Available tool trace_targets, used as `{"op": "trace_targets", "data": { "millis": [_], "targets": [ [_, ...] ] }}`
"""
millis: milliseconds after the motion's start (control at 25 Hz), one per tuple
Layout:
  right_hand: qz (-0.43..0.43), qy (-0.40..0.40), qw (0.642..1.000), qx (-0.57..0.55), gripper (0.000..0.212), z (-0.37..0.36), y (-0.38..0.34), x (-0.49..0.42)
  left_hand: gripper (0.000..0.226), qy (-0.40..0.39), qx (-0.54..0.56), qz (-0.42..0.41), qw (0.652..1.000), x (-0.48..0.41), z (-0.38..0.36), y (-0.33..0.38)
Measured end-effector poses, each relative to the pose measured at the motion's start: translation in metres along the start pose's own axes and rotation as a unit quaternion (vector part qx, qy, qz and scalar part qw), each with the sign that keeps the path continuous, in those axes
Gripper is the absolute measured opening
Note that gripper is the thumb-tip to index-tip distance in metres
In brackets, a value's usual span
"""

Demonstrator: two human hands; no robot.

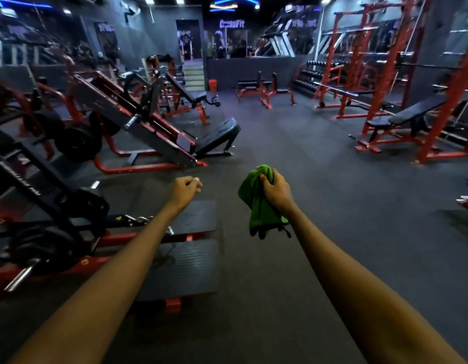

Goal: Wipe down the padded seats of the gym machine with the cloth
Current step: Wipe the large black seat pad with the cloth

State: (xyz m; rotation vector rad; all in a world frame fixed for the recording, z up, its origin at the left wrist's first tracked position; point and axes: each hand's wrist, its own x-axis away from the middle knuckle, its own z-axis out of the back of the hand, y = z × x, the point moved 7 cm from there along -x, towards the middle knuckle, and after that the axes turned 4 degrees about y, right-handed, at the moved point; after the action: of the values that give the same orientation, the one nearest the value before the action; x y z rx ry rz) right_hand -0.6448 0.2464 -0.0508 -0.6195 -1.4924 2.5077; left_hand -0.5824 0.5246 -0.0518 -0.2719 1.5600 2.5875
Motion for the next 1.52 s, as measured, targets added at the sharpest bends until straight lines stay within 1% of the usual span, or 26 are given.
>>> {"op": "trace_targets", "data": {
  "millis": [80, 200, 360, 440, 560, 800, 1000, 1120, 1320, 1520],
  "targets": [
    [-0.006, 0.011, 1.0, 0.005, 0.031, 0.001, 0.025, -0.053, 0.028, -0.01, -0.012, 0.006, 1.0, -0.056, -0.035, -0.008],
    [-0.021, 0.026, 0.999, 0.001, 0.032, 0.005, 0.069, -0.138, 0.027, -0.005, -0.024, 0.012, 1.0, -0.138, -0.086, -0.007],
    [-0.012, 0.04, 0.999, -0.007, 0.029, 0.007, 0.119, -0.252, 0.027, -0.003, -0.044, -0.004, 0.999, -0.237, -0.158, -0.004],
    [-0.014, 0.037, 0.999, -0.005, 0.028, 0.01, 0.141, -0.316, 0.026, -0.009, -0.051, 0.001, 0.999, -0.292, -0.198, 0.0],
    [-0.014, 0.033, 0.999, 0.005, 0.028, 0.015, 0.165, -0.408, 0.022, -0.011, -0.049, 0.005, 0.999, -0.378, -0.247, 0.009],
    [-0.01, 0.046, 0.999, 0.003, 0.024, 0.011, 0.205, -0.572, 0.022, -0.015, -0.047, -0.009, 0.999, -0.535, -0.32, 0.012],
    [-0.006, 0.056, 0.998, 0.008, 0.025, -0.019, 0.243, -0.707, 0.021, -0.021, -0.041, -0.014, 0.999, -0.672, -0.38, -0.012],
    [-0.018, 0.04, 0.999, 0.028, 0.025, -0.047, 0.261, -0.797, 0.02, -0.039, -0.052, -0.012, 0.998, -0.763, -0.413, -0.019],
    [-0.016, 0.043, 0.999, 0.02, 0.028, -0.072, 0.277, -0.93, 0.023, -0.024, -0.05, -0.021, 0.998, -0.904, -0.44, -0.016],
    [-0.014, 0.033, 0.999, 0.011, 0.027, -0.107, 0.314, -1.069, 0.021, -0.023, -0.046, -0.007, 0.999, -1.031, -0.488, -0.041]
  ]
}}
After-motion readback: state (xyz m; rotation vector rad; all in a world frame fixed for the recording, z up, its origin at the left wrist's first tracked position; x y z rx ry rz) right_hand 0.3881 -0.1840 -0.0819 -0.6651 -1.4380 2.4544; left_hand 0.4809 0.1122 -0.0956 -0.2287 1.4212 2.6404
